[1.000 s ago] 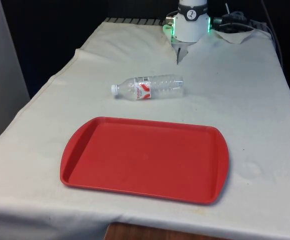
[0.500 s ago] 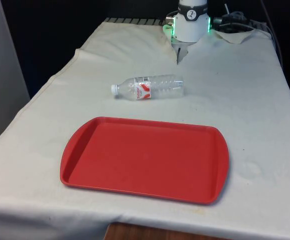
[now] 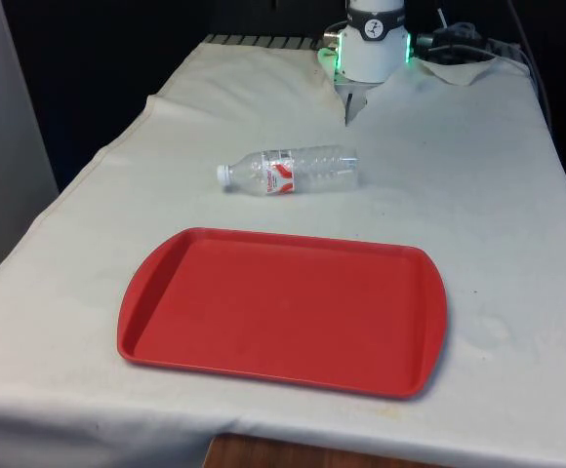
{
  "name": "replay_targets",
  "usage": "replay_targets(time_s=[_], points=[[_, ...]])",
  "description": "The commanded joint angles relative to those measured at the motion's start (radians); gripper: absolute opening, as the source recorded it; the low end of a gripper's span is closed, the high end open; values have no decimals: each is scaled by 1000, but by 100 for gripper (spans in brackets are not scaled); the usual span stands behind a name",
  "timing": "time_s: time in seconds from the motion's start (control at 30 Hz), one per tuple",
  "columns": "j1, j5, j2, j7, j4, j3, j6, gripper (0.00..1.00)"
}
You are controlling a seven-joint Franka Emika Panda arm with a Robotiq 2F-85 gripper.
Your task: Place the bottle upright on the tray.
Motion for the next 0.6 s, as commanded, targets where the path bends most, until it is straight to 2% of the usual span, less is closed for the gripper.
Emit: replay_targets(time_s=[0.0, 0.17, 0.2, 0.27, 0.43, 0.47, 0.57], points=[[0, 0, -3, -3, -9, -1, 18, 100], [-1, 0, -4, -3, -33, -6, 59, 100], [0, 0, 0, 0, -24, -4, 42, 100], [-1, 0, -4, -3, -45, -7, 79, 100], [0, 0, 0, -3, -65, -9, 113, 100], [0, 0, 0, 0, -59, -8, 98, 100], [0, 1, 6, -3, -81, -11, 143, 100]])
